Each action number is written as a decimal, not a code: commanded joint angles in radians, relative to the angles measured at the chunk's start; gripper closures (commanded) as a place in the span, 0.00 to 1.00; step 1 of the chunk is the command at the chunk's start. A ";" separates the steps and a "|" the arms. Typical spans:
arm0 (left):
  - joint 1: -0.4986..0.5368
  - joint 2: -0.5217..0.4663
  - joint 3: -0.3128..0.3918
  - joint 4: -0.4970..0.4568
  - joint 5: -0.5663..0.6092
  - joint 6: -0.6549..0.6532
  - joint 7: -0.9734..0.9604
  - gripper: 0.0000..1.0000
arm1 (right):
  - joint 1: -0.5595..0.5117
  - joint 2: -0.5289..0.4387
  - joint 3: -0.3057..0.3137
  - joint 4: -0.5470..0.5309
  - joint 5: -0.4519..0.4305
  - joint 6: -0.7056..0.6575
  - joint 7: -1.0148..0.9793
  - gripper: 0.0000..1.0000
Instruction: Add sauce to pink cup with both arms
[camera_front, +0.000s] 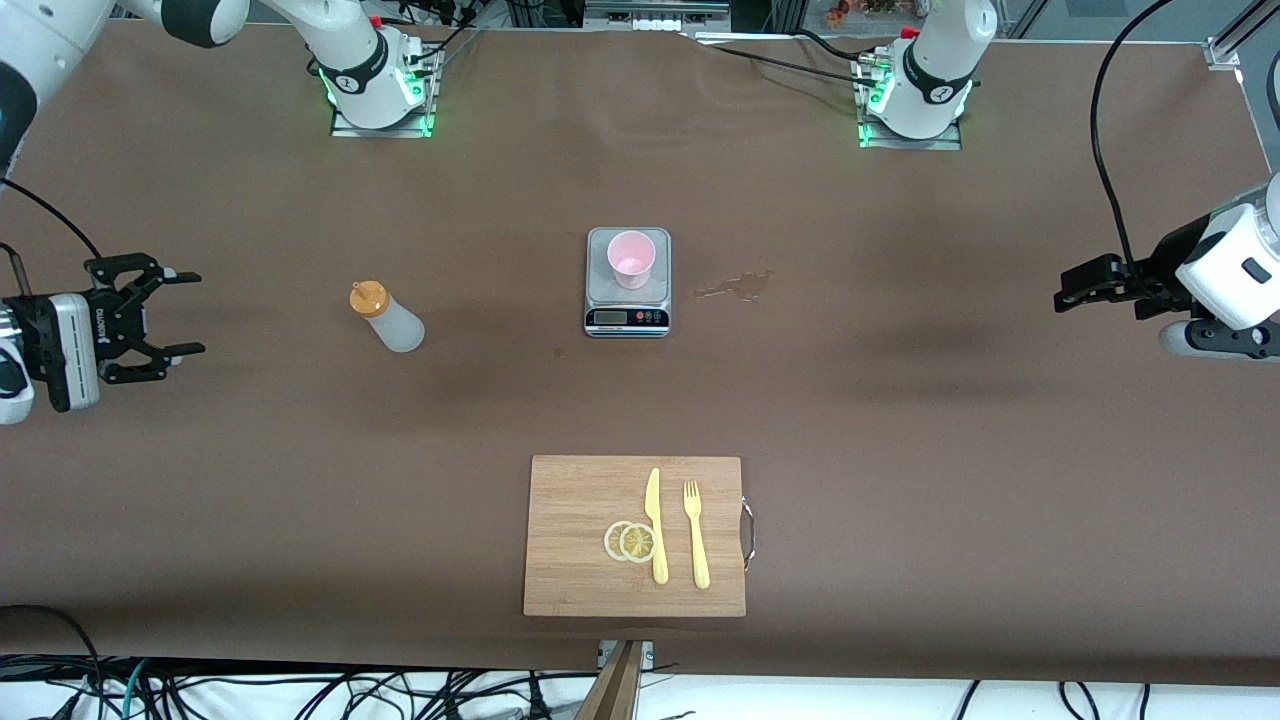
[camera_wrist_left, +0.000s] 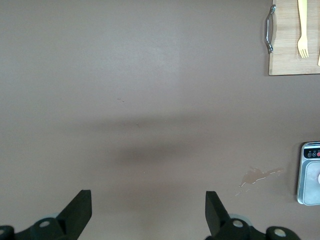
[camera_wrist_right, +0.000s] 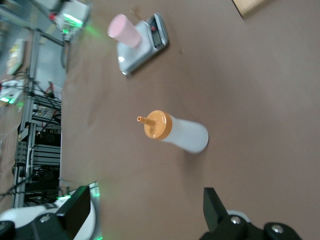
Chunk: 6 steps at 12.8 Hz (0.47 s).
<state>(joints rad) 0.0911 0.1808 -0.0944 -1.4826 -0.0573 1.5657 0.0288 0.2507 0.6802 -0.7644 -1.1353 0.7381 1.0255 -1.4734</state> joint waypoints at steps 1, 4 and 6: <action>-0.001 0.012 -0.002 0.030 0.022 -0.015 0.002 0.00 | 0.032 -0.126 0.099 -0.023 -0.193 0.097 0.230 0.00; -0.001 0.012 -0.002 0.030 0.022 -0.015 0.002 0.00 | -0.055 -0.333 0.400 -0.192 -0.474 0.287 0.549 0.00; -0.001 0.012 -0.002 0.030 0.021 -0.015 0.002 0.00 | -0.155 -0.445 0.590 -0.318 -0.625 0.393 0.742 0.00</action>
<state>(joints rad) 0.0912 0.1808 -0.0941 -1.4825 -0.0573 1.5657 0.0288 0.1865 0.3816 -0.3296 -1.2741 0.2144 1.3190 -0.8720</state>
